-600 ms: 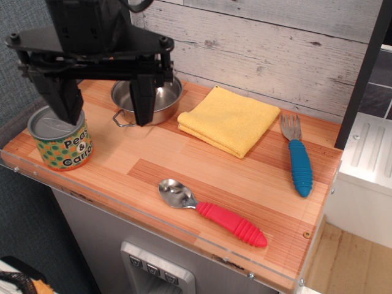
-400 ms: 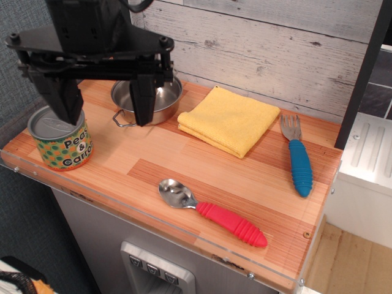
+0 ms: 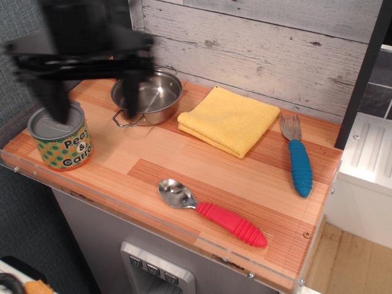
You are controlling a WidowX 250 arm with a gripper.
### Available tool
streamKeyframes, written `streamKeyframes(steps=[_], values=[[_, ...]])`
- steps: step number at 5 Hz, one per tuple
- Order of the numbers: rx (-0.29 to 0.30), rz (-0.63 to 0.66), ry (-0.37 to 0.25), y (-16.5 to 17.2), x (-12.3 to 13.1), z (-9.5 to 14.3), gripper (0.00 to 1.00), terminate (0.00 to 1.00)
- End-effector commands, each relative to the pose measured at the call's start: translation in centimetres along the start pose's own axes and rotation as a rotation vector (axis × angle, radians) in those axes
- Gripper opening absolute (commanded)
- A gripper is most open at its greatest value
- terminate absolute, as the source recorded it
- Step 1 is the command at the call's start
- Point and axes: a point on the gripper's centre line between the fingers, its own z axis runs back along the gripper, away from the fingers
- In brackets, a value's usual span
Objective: Move the can closer to the red spoon.
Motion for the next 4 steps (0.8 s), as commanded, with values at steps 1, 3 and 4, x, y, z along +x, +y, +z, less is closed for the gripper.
streamKeyframes(steps=[1, 3, 4], values=[[-0.036, 0.233, -0.085, 3.7, 5.2, -0.3, 1.0, 0.0], [-0.044, 0.426, -0.101, 6.7, 10.3, -3.5, 1.0, 0.0], [-0.038, 0.548, -0.124, 8.3, 12.8, -5.2, 1.0, 0.0]])
